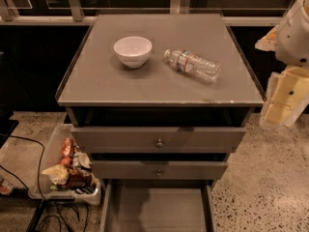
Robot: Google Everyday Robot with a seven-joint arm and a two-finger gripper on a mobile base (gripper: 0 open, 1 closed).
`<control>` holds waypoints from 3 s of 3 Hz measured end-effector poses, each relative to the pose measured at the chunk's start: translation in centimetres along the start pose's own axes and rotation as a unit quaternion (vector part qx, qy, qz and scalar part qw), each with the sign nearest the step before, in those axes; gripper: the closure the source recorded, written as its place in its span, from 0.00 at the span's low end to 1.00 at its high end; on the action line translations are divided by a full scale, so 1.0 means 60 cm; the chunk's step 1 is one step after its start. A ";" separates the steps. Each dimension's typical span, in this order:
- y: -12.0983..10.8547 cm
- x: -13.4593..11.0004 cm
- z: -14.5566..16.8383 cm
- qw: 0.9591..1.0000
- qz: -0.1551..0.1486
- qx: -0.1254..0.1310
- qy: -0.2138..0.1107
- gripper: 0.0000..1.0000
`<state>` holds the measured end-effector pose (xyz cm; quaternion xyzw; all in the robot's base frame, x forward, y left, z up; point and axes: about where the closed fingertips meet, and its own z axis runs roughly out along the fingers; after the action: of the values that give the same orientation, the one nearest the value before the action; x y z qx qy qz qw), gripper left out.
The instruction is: Place water bottle into bottom drawer
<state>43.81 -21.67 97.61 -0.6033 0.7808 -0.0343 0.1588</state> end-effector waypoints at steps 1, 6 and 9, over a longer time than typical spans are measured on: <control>-0.002 -0.003 -0.002 1.000 -0.001 0.002 -0.005 0.00; -0.145 -0.188 0.066 0.973 0.008 0.006 -0.231 0.00; -0.176 -0.193 0.150 0.977 0.047 0.010 -0.207 0.00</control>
Offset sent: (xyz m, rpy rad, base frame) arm 0.0409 0.0457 -0.0023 0.1359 -0.0627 0.1318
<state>58.83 -12.26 94.08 -0.5581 0.7582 0.0906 0.3247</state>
